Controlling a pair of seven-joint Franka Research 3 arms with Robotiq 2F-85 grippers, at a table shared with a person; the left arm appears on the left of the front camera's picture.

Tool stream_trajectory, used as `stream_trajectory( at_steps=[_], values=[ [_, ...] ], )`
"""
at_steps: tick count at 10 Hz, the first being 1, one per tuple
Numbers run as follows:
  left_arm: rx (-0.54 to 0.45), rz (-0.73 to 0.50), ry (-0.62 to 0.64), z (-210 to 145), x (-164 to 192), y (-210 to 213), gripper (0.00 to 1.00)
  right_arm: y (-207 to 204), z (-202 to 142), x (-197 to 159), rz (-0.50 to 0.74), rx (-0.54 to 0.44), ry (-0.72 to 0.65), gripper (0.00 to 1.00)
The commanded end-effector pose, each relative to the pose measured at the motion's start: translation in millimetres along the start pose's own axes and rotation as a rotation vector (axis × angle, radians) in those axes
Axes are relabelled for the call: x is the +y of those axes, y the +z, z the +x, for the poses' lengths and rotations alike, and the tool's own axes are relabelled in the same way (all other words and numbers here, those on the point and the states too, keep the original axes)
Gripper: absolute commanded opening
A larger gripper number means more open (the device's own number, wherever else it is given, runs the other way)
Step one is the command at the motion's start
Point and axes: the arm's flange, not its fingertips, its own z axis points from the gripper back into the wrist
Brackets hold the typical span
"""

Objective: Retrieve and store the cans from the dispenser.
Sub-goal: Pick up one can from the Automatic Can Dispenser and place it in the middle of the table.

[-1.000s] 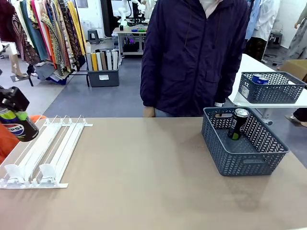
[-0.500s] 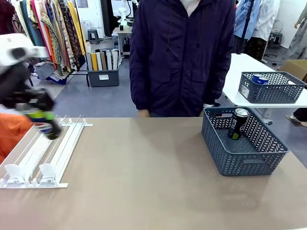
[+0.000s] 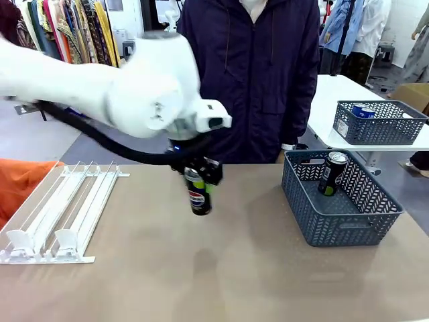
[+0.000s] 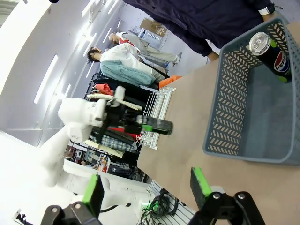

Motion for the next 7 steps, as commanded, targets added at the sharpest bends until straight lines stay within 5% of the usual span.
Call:
stream_trajectory(
  at_steps=[1, 6, 7],
  values=[
    [0.036, 0.052, -0.009, 35.1, -0.9, -15.5, 0.0, -1.3, 4.7, 1.6, 0.02, -0.024, 0.022, 1.0],
    [0.105, -0.023, -0.029, 34.7, -0.4, -52.1, 0.0, -1.3, 4.7, 1.6, 0.02, -0.024, 0.022, 1.0],
    [0.113, -0.025, -0.028, 35.3, -0.9, -54.5, 0.24, -1.3, 4.7, 1.6, 0.02, -0.024, 0.022, 1.0]
  ],
)
